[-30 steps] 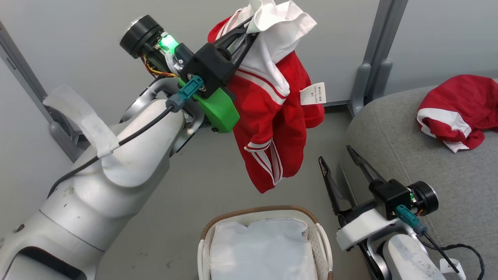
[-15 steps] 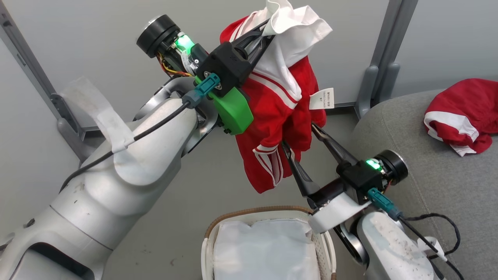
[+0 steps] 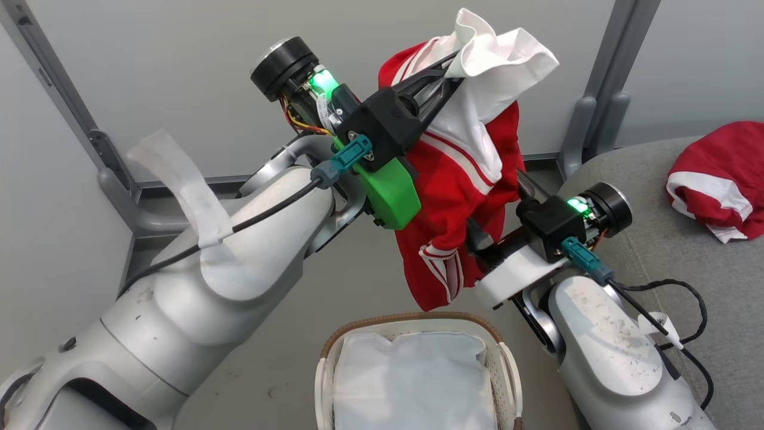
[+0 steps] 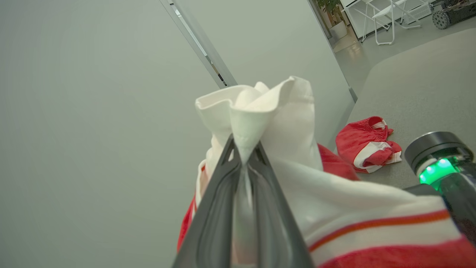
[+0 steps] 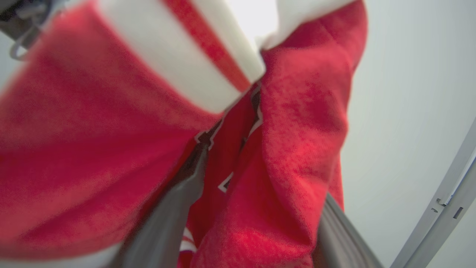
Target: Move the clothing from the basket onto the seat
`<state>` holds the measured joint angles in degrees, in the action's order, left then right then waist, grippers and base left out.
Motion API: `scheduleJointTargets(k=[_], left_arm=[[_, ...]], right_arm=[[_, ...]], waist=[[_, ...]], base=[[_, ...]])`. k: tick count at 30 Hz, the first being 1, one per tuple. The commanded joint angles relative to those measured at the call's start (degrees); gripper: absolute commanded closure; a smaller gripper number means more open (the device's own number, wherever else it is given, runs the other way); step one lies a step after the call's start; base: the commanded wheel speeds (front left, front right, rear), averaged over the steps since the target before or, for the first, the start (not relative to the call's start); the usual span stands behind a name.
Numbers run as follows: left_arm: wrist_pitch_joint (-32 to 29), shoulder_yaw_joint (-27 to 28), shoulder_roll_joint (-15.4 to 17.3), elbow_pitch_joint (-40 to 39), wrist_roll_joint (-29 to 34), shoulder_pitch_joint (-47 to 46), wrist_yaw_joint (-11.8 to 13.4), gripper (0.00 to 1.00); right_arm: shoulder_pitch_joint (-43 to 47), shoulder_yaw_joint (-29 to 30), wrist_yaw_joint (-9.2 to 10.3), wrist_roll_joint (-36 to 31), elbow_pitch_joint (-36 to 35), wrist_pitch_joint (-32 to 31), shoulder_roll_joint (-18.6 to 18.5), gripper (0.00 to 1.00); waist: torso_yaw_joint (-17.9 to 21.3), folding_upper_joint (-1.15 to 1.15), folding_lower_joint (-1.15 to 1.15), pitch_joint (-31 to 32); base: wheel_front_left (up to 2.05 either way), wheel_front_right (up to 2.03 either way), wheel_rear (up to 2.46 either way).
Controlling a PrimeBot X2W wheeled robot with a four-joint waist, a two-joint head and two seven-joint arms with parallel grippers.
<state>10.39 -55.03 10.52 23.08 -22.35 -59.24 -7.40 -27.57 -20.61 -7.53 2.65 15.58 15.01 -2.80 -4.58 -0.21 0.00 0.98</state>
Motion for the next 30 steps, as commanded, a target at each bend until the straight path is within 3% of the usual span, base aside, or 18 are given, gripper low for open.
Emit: scheduleJointTargets(k=[1, 2, 3, 5, 15, 16, 18, 19, 20, 30], left_arm=[[0.0, -0.1, 0.0, -0.3, -0.8, 1.0, -0.1, 1.00], [0.0, -0.2, 0.0, -0.5, -1.0, 1.2, -0.1, 1.00], [0.0, -0.3, 0.1, -0.6, -1.1, 1.4, -0.1, 1.00], [0.2, -0.3, 0.4, -0.6, -1.6, 1.9, -0.1, 1.00], [2.3, 0.9, 2.6, 1.1, -5.2, 8.4, 0.8, 1.00], [2.7, 1.1, 2.7, 1.2, -5.5, 9.2, 1.0, 0.94], [3.5, 1.6, 2.7, 1.5, -6.4, 11.4, 1.3, 0.59], [3.8, 1.9, 2.6, 1.6, -7.1, 12.8, 1.3, 0.22], [4.1, 2.0, 2.5, 1.7, -7.3, 13.9, 1.3, 0.02], [4.8, 6.1, 0.4, 0.5, -6.8, 27.2, 2.1, 0.00]], right_arm=[[-1.0, 0.5, 0.08, -0.1, 0.8, 0.3, -0.2, 0.02], [-1.4, 0.6, 0.08, -0.4, 1.1, 0.3, -0.2, 0.25], [-1.7, 0.6, 0.08, -0.5, 1.5, 0.3, -0.2, 0.73], [-2.0, 0.8, 0.08, -0.7, 2.0, 0.3, -0.2, 1.00], [-2.9, 4.2, 0.08, -1.2, 2.7, 0.3, -0.2, 1.00], [-3.0, 4.6, 0.08, -1.3, 2.6, 0.3, -0.2, 1.00], [-3.3, 5.3, 0.08, -1.5, 2.3, 0.3, -0.2, 1.00], [-3.4, 5.8, 0.08, -1.6, 2.2, 0.3, -0.2, 1.00], [-3.4, 6.3, 0.08, -1.7, 2.1, 0.3, -0.2, 1.00], [-2.6, 12.5, 0.08, -3.9, 1.8, 0.3, -0.2, 1.00]], waist=[[-0.1, 0.21, 0.00, -0.1], [-0.1, 0.21, 0.00, -0.1], [-0.2, 0.21, 0.00, -0.2], [-0.1, 0.21, 0.00, -0.3], [0.5, 0.21, 0.00, -0.9], [0.5, 0.21, 0.00, -1.0], [0.6, 0.21, 0.00, -1.0], [0.6, 0.21, 0.00, -1.0], [0.6, 0.21, 0.00, -1.1], [0.8, 0.21, 0.00, -1.4]], base=[[0.00, 0.00, 0.00], [0.00, 0.00, 0.00], [0.00, 0.00, 0.00], [0.00, 0.00, 0.00], [0.00, 0.00, 0.00], [0.00, 0.00, 0.00], [0.00, 0.00, 0.00], [0.00, 0.00, 0.00], [0.00, 0.00, 0.00], [0.00, 0.00, 0.00]])
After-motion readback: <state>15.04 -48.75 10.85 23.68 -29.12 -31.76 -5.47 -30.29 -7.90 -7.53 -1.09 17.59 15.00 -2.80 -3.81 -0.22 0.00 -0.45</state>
